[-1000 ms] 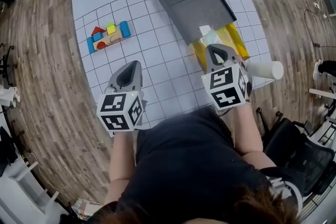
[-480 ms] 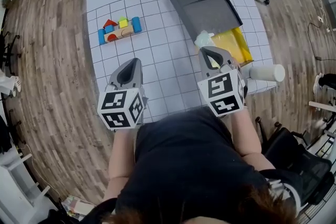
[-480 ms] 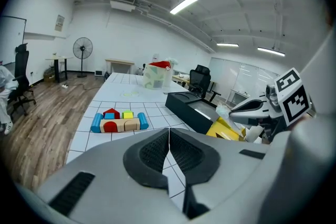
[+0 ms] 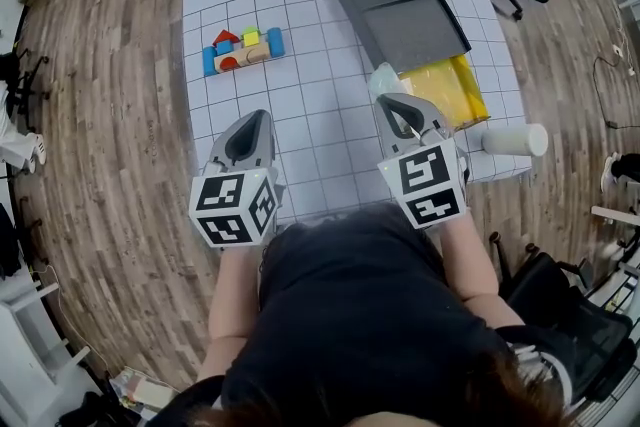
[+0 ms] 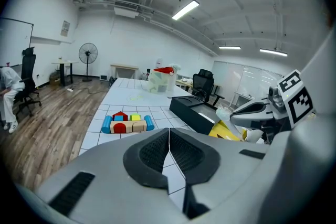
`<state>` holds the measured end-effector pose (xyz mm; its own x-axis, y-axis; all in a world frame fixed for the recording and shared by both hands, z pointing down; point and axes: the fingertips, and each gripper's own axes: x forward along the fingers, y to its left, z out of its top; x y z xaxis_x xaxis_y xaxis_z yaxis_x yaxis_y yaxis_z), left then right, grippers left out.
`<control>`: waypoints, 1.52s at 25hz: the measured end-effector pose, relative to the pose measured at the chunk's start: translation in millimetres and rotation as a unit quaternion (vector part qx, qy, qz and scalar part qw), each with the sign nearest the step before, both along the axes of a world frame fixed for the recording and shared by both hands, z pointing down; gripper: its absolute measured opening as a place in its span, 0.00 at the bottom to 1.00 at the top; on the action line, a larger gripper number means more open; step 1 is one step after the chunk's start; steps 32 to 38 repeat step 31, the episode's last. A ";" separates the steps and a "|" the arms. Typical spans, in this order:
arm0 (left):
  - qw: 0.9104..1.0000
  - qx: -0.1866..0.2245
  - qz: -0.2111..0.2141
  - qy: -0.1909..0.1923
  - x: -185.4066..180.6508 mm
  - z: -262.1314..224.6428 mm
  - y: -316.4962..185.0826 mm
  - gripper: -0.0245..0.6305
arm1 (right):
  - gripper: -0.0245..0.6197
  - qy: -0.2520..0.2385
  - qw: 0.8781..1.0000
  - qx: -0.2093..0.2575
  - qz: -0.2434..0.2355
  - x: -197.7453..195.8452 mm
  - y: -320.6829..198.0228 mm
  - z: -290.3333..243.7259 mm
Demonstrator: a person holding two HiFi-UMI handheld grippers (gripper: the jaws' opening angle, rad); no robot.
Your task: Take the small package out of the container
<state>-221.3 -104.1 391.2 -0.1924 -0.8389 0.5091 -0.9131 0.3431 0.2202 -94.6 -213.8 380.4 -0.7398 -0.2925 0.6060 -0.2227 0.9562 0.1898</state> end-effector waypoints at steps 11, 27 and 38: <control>1.000 0.003 0.001 -0.006 4.9 -4.3 6.2 0.08 | 0.06 -0.024 1.000 -0.015 0.004 2.6 6.6 -5.0; 1.000 0.000 0.005 -0.011 11.9 -5.9 6.9 0.08 | 0.06 -0.029 0.999 -0.018 -0.002 3.9 7.7 -3.5; 1.000 -0.001 0.004 -0.010 12.4 -4.8 6.8 0.08 | 0.06 -0.031 0.999 -0.019 -0.002 3.4 6.1 -3.4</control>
